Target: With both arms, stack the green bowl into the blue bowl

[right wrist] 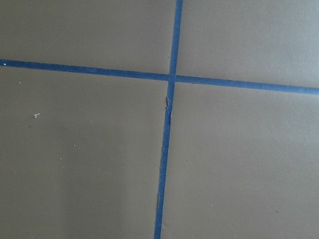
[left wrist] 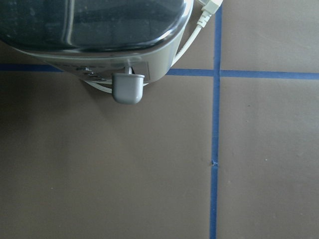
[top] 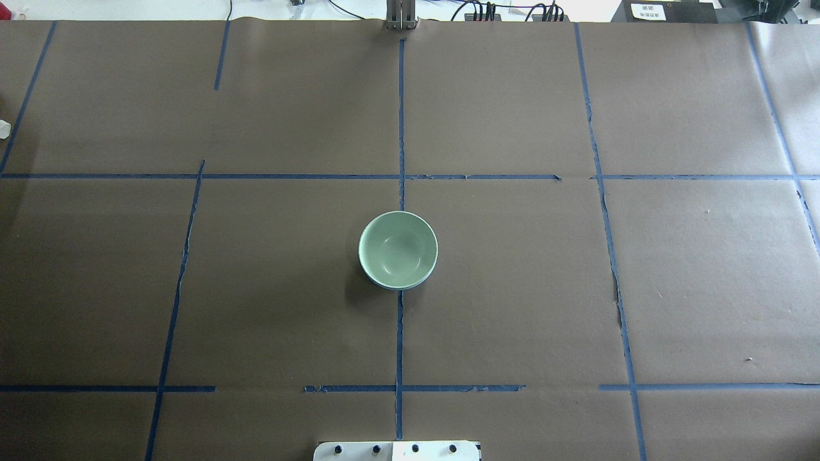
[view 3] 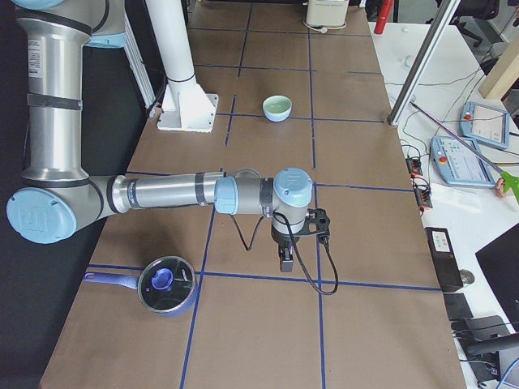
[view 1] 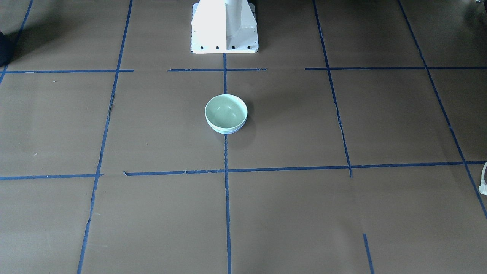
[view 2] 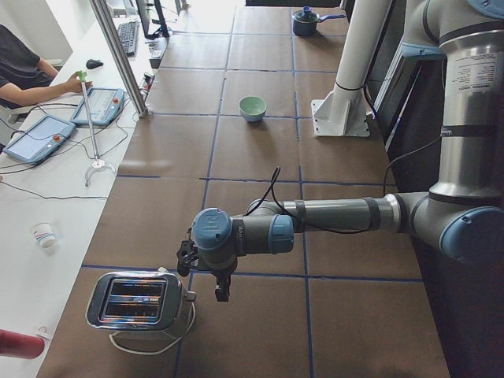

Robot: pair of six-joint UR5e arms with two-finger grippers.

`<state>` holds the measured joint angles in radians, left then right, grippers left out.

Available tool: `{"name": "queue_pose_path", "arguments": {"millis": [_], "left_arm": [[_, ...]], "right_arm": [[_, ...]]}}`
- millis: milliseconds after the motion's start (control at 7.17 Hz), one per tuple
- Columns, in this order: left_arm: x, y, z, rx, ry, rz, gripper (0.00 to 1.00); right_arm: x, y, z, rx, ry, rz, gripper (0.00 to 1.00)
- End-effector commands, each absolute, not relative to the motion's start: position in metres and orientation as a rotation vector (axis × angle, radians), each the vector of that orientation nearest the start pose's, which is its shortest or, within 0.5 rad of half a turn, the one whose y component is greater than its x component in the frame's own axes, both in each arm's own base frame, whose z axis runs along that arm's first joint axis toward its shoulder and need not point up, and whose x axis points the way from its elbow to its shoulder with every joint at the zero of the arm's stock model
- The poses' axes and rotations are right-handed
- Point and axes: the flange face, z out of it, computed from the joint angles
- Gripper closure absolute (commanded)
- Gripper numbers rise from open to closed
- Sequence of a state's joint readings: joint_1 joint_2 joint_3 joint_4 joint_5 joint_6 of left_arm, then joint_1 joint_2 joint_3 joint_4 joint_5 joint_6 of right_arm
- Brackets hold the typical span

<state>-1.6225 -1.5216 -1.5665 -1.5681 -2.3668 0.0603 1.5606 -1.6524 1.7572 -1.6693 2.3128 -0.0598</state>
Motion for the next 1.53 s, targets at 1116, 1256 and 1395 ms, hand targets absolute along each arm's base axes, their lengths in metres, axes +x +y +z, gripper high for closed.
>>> {"name": "queue_pose_path", "arguments": {"millis": [1116, 1256, 1395], "left_arm": [[-0.086, -0.462, 0.673, 0.0, 0.789, -0.015, 0.0], [-0.085, -0.462, 0.673, -0.003, 0.789, -0.013, 0.0], [-0.086, -0.463, 0.673, 0.001, 0.789, -0.016, 0.0]], "right_arm": [[0.082, -0.431, 0.658, 0.027, -0.776, -0.012, 0.0], [0.087, -0.431, 0.667, 0.034, -0.777, -0.003, 0.0], [0.089, -0.433, 0.674, 0.062, -0.775, -0.007, 0.0]]}}
